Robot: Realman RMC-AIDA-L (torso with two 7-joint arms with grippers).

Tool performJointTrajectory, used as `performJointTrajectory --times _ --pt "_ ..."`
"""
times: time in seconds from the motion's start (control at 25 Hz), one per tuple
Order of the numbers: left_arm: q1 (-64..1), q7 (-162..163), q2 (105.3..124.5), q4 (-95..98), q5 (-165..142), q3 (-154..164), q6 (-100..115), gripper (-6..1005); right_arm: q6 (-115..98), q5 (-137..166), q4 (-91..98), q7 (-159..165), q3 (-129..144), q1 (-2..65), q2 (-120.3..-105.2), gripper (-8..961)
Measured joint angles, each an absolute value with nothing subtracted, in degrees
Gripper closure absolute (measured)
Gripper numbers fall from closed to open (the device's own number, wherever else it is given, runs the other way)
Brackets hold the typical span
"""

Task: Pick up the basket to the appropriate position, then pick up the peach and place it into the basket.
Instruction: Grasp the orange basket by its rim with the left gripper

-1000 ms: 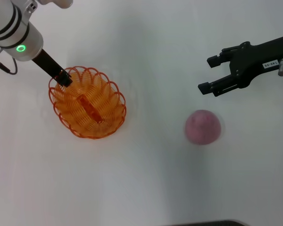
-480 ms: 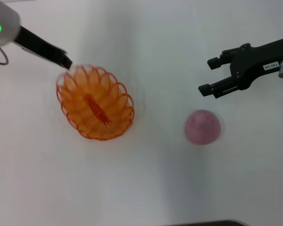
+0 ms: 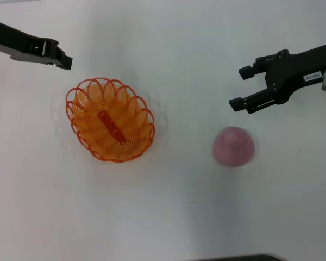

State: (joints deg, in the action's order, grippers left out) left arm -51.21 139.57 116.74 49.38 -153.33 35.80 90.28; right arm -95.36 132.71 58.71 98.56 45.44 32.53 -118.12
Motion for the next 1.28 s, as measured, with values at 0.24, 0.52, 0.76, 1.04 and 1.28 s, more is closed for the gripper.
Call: performJointTrajectory --times 0.24,0.52,0.76,1.04,1.28 --pt "-50.9 137.5 117.25 49.5 -152.4 39.3 90.8 998 -95.2 132.7 58.7 98.5 45.4 32.6 -118.12 13" --pt "-50.9 138.1 119.29 54.6 -153.2 48.5 89.1 904 -95.1 132.7 58.5 98.5 45.4 32.5 -118.13 13" --pt "-52.8 140.1 120.06 55.1 -158.4 57.5 83.7 719 -95.1 132.7 58.4 98.4 45.4 32.4 -118.38 13" --pt "-55.9 142.9 120.65 50.0 -163.6 66.5 79.5 444 -95.1 132.9 58.3 98.5 45.4 32.3 -118.69 12" --pt "-57.2 143.1 120.43 44.1 -163.7 69.0 75.5 264 -95.1 132.9 58.3 98.6 45.4 31.9 -118.85 12"
